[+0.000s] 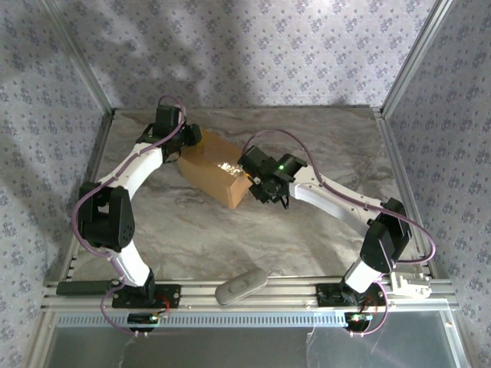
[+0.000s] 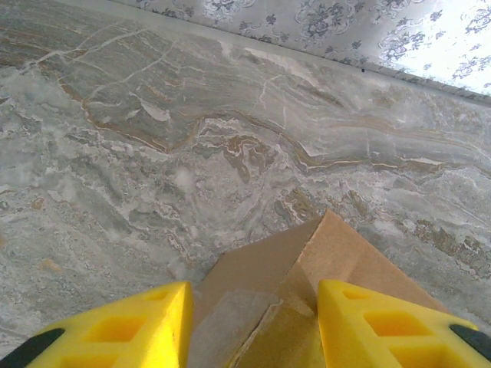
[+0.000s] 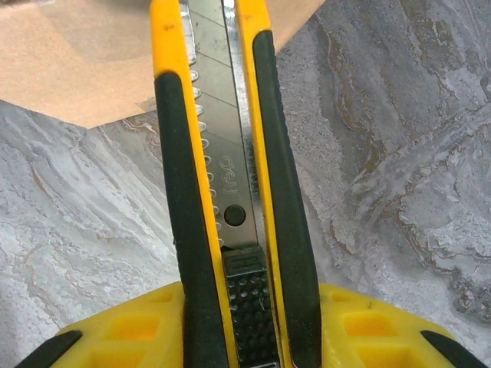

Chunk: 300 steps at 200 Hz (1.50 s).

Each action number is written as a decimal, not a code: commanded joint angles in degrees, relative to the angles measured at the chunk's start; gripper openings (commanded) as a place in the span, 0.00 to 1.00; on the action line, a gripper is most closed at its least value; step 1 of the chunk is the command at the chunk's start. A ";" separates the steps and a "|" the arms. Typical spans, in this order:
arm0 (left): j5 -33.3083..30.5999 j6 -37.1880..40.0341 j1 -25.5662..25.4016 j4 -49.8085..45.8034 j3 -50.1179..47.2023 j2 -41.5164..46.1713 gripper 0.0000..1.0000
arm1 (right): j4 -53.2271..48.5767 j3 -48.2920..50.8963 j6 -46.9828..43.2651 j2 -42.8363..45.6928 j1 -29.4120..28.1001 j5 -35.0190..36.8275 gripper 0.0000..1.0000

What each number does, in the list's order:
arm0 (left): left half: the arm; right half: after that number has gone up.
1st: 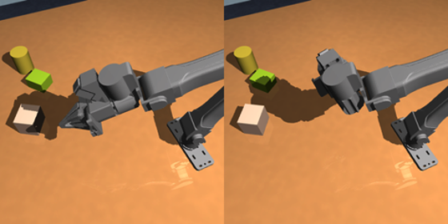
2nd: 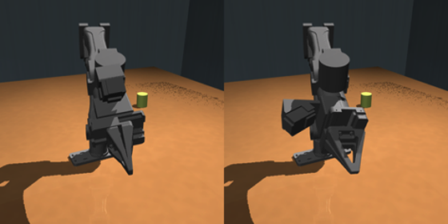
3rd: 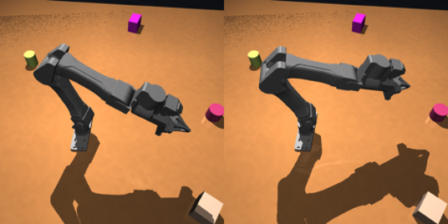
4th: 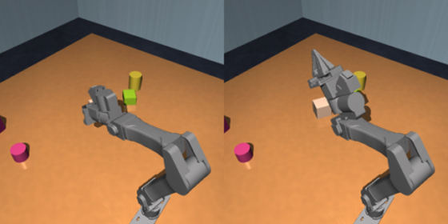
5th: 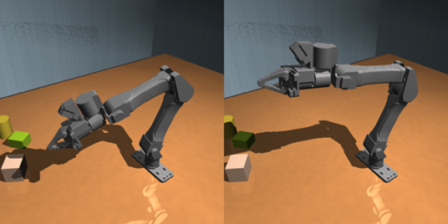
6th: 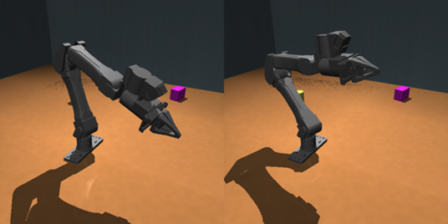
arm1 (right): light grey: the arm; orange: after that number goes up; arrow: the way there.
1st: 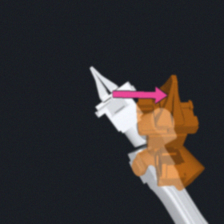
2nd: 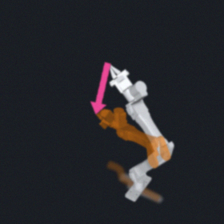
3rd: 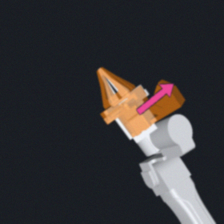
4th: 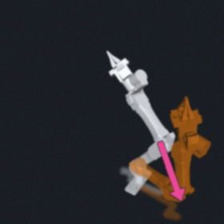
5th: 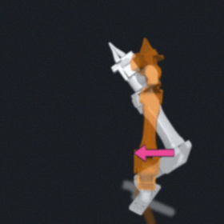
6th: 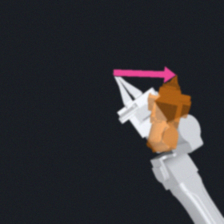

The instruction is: Unpack the express box

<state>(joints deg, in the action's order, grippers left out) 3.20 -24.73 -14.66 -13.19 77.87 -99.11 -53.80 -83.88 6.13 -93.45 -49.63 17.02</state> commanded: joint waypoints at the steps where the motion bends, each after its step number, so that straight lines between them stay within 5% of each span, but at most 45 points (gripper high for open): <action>1: 10.47 -3.02 -5.12 -4.02 -0.88 -1.35 0.45 | 10.08 -2.79 -2.44 -1.68 -1.12 -5.91 0.00; 107: 5.35 -6.18 -1.64 -8.27 9.19 -0.13 0.50 | 6.16 -1.60 2.86 -2.17 -2.14 0.26 0.00; 221: 5.59 -7.27 3.68 -8.67 6.04 3.35 0.68 | 2.45 -1.95 6.20 -1.34 -2.32 -0.82 0.00; 300: 6.32 -11.29 8.14 -7.62 1.88 6.31 0.64 | -0.09 -1.64 9.56 -0.24 -2.38 -1.80 0.00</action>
<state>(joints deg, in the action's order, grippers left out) 9.45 -34.02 -7.70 -20.95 81.89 -96.92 -51.27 -83.96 13.19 -94.56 -51.53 16.49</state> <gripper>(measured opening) 0.657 0.354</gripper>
